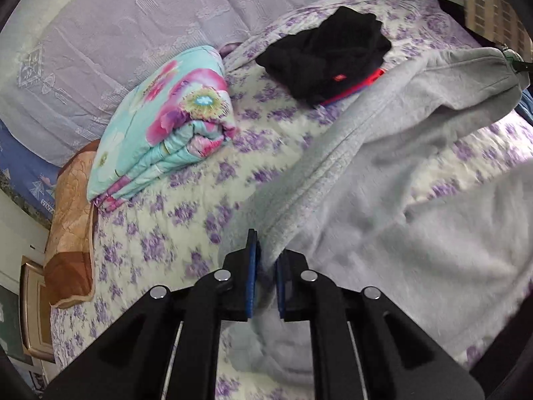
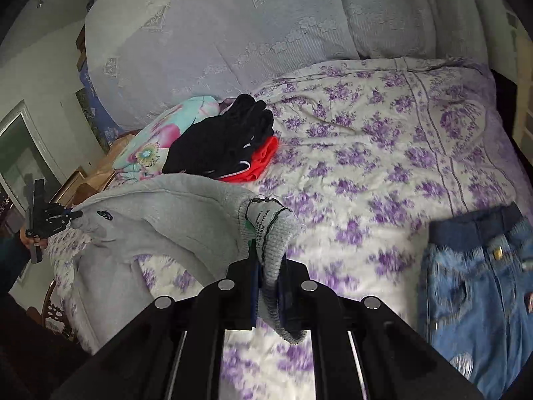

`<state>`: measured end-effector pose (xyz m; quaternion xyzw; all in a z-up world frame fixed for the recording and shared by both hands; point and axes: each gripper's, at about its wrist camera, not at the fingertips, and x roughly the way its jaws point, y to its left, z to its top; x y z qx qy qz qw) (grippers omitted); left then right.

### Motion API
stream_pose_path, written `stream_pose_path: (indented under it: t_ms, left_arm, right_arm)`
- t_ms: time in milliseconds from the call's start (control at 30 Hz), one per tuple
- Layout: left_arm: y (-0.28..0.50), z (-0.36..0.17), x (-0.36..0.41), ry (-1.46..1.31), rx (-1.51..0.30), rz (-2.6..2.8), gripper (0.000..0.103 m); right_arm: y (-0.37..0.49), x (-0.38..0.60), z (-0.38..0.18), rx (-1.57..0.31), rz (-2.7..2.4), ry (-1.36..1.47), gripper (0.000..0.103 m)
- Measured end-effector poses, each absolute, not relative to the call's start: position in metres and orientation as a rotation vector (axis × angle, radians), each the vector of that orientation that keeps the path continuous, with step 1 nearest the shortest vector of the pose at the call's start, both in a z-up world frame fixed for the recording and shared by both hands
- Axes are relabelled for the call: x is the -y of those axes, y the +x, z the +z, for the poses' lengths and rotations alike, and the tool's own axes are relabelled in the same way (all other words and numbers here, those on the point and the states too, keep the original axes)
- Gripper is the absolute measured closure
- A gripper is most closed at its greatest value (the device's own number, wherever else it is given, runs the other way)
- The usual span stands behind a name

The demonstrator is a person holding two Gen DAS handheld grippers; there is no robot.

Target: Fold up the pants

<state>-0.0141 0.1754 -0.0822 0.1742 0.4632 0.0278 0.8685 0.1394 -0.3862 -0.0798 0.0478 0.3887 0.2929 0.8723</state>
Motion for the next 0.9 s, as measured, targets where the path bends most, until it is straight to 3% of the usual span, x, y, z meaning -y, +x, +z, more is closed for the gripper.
stream_pose_path:
  t_ms: [300,467,567,733,767,800,833,867,900]
  left_arm:
    - [-0.118,-0.163,-0.194,0.125,-1.153,0.076,0.091]
    - [-0.125,-0.150,-0.206,0.065,-1.099,0.069,0.091]
    - [-0.124,-0.131,-0.222,0.035,-1.054,0.088,0.091]
    - [-0.130,-0.152,-0.209,0.211,-1.176,0.044,0.090]
    - [-0.134,-0.154,-0.206,0.226,-1.192,0.034,0.088]
    - [-0.137,-0.154,-0.205,0.234,-1.210,0.025,0.087]
    - [-0.142,-0.153,-0.207,0.233,-1.234,0.013,0.079]
    - [-0.148,-0.151,-0.209,0.241,-1.254,0.009,0.072]
    - [-0.155,-0.149,-0.212,0.261,-1.274,0.009,0.071]
  right_arm:
    - [-0.019,0.426,-0.153,-0.955,0.469,0.205,0.094]
    - [-0.070,0.431,-0.138,-0.875,0.449,0.209,0.094]
    - [-0.088,0.451,-0.128,-0.813,0.369,0.218,0.103]
    - [-0.101,0.488,-0.165,-0.969,0.182,0.270,0.096]
    - [-0.099,0.491,-0.172,-1.013,0.138,0.311,0.090]
    - [-0.100,0.492,-0.176,-1.035,0.133,0.375,0.066]
    - [-0.102,0.489,-0.176,-1.019,0.163,0.450,0.030]
    - [-0.105,0.485,-0.173,-0.972,0.204,0.523,0.021]
    - [-0.108,0.481,-0.168,-0.921,0.246,0.583,0.018]
